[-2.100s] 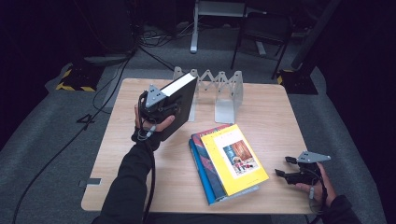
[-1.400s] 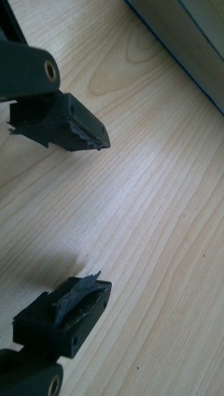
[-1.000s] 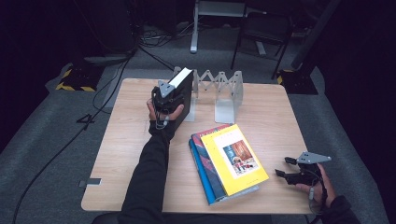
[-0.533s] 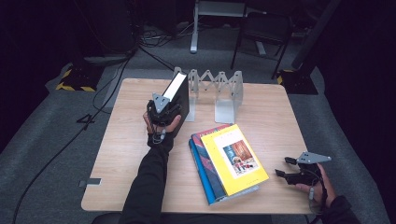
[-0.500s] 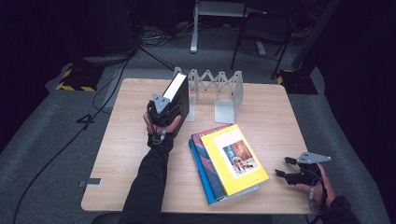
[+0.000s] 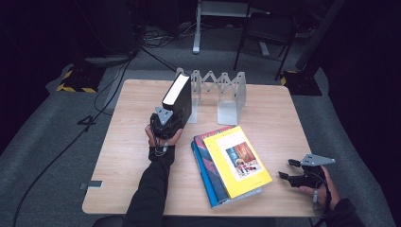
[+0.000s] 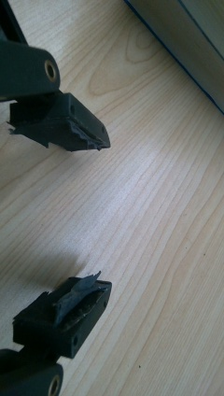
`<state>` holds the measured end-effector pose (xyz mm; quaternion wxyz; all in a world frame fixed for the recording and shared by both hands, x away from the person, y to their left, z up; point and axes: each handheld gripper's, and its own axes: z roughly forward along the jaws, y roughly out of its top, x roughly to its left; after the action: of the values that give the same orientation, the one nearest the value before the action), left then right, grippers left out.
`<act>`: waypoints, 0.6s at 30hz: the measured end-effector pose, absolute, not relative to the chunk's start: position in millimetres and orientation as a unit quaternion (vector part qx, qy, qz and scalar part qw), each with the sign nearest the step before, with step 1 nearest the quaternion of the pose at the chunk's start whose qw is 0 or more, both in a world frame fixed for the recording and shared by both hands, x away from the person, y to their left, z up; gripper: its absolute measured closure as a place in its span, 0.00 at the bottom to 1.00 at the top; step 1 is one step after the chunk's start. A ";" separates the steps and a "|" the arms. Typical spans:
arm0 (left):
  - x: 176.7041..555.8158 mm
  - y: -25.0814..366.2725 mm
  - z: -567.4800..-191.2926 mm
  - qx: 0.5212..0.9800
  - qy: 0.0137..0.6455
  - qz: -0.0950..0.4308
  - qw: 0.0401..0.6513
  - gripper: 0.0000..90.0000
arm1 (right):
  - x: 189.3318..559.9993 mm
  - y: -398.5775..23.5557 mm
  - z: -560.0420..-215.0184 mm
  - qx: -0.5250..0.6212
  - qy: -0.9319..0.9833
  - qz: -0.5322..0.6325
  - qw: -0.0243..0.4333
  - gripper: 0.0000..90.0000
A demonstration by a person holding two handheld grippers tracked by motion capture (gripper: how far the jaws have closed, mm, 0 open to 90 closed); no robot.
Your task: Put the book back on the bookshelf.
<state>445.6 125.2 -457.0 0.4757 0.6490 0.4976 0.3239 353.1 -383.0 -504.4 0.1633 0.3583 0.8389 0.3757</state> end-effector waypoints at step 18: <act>446.1 110.6 -493.6 0.646 0.537 0.329 0.432 0.55 | 353.4 -382.8 -504.4 0.361 0.838 0.374 0.164 0.27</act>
<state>446.1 110.6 -493.6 0.4317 0.6462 0.5367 0.3286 353.4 -382.8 -504.4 0.1644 0.3610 0.8383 0.3741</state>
